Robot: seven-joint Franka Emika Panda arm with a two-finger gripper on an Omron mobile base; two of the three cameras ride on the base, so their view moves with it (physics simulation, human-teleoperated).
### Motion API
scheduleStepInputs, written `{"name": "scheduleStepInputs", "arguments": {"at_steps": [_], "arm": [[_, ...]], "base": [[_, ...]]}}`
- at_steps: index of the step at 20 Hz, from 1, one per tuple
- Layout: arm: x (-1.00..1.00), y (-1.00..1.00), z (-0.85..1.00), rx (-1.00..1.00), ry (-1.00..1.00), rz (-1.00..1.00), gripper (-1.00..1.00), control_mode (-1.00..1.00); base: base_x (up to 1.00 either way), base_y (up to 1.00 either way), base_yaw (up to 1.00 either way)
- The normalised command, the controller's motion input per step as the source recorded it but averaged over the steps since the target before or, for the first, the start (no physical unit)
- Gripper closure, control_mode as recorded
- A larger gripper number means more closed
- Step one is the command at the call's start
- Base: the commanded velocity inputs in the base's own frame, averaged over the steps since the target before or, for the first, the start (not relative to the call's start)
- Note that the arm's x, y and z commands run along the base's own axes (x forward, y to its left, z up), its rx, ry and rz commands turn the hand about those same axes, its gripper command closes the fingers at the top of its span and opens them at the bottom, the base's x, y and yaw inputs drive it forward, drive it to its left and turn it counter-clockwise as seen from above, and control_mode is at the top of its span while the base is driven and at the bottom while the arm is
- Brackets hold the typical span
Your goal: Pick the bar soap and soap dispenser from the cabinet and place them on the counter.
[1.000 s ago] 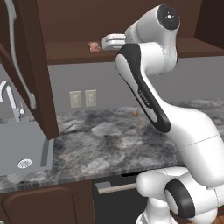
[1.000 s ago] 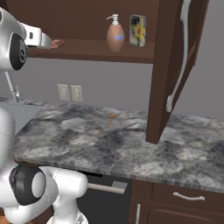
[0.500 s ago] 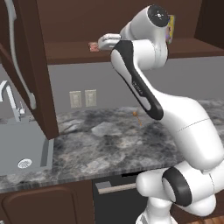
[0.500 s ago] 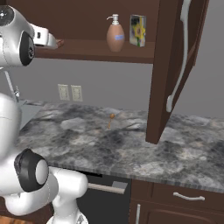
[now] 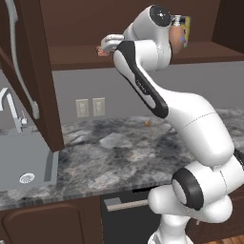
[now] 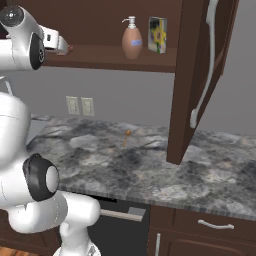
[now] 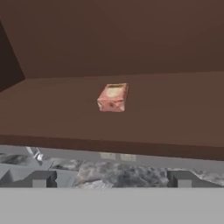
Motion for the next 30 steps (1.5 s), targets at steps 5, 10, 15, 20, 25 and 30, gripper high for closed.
{"name": "scheduleStepInputs", "arguments": {"at_steps": [5,10,15,20,25,30], "arm": [[0.4,0.11,-0.02,0.0,0.0,0.0,-1.0,-1.0],[0.34,0.05,0.0,0.0,0.0,0.0,-1.0,-1.0],[0.31,0.07,-0.06,0.0,0.02,0.0,-1.0,-1.0],[0.34,0.1,-0.11,0.0,0.07,0.0,-1.0,-1.0],[0.34,0.07,-0.02,0.0,0.04,0.0,-1.0,-1.0],[0.36,0.1,0.0,0.0,0.01,0.0,-1.0,-1.0]], "base": [[0.0,0.0,0.0],[0.0,0.0,0.0],[0.0,0.0,0.0],[0.0,0.0,0.0],[0.0,0.0,0.0],[0.0,0.0,0.0]]}}
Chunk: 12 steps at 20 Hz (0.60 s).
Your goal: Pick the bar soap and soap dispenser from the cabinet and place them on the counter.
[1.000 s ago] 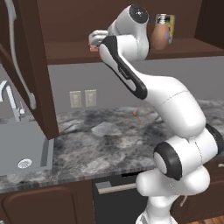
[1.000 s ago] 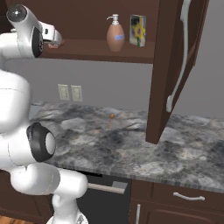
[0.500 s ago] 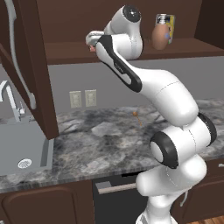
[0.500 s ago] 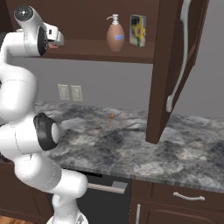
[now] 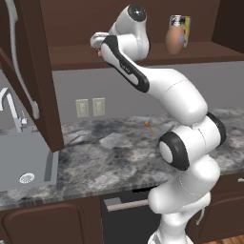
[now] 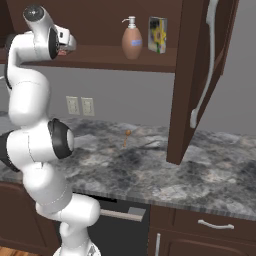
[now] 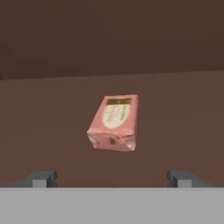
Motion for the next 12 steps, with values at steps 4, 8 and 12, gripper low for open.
{"name": "scheduleStepInputs", "arguments": {"at_steps": [4,8,12], "arm": [[0.37,0.1,-0.03,0.0,0.04,0.0,-1.0,-1.0],[0.32,0.02,-0.07,-0.02,0.05,0.0,-1.0,-1.0],[0.31,0.04,-0.08,-0.04,0.05,0.0,-1.0,-1.0]], "base": [[0.0,0.0,0.0],[0.0,0.0,0.0],[0.0,0.0,0.0]]}}
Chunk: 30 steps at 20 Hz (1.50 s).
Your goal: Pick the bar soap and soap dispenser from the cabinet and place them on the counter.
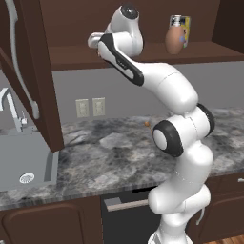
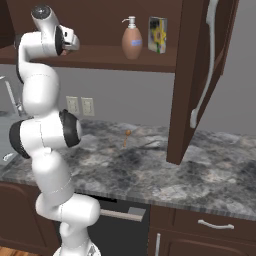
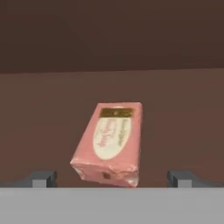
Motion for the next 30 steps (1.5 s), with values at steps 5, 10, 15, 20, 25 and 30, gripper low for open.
{"name": "scheduleStepInputs", "arguments": {"at_steps": [5,10,15,20,25,30], "arm": [[0.33,0.1,-0.08,-0.05,0.05,0.0,-1.0,-1.0],[0.36,0.14,-0.1,-0.05,0.06,0.0,-1.0,-1.0],[0.3,0.09,-0.19,-0.07,0.08,0.0,1.0,-1.0],[-0.01,0.04,-0.12,-0.07,0.06,0.01,1.0,-1.0],[-0.58,0.0,-0.21,-0.04,0.0,0.04,1.0,-1.0],[-0.77,-0.07,-0.43,-0.03,-0.01,0.05,1.0,-1.0]], "base": [[0.0,0.0,0.0],[0.0,0.0,0.0],[0.0,0.0,0.0],[0.0,0.0,0.0],[0.0,0.0,0.0],[0.0,0.0,0.0]]}}
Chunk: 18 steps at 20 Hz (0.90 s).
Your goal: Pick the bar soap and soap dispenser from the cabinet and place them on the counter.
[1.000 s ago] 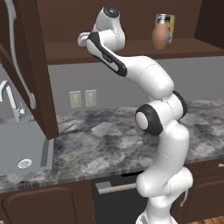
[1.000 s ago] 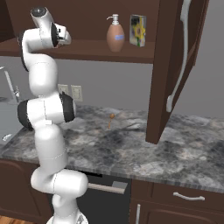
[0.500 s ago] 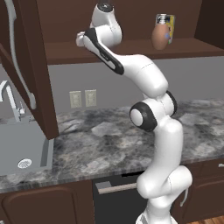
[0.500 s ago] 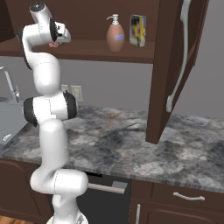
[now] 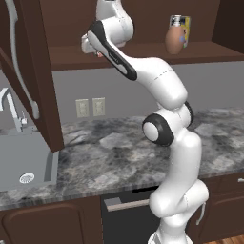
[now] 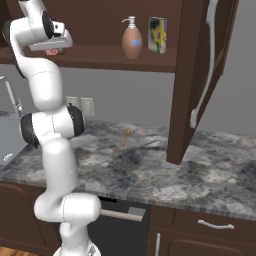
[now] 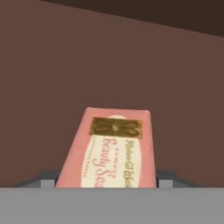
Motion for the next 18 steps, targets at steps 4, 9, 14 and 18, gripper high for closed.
{"name": "scheduleStepInputs", "arguments": {"at_steps": [4,9,14,18], "arm": [[-0.8,-0.18,-0.63,-0.01,-0.09,0.08,1.0,-1.0],[-0.55,-0.16,-0.86,0.0,-0.32,0.25,1.0,-1.0],[-0.5,-0.25,-0.72,0.01,-0.51,0.38,1.0,-1.0],[-0.87,-0.33,-0.29,0.0,-0.3,0.31,1.0,-1.0]], "base": [[0.0,0.0,0.0],[0.0,0.0,0.0],[0.0,0.0,0.0],[0.0,0.0,0.0]]}}
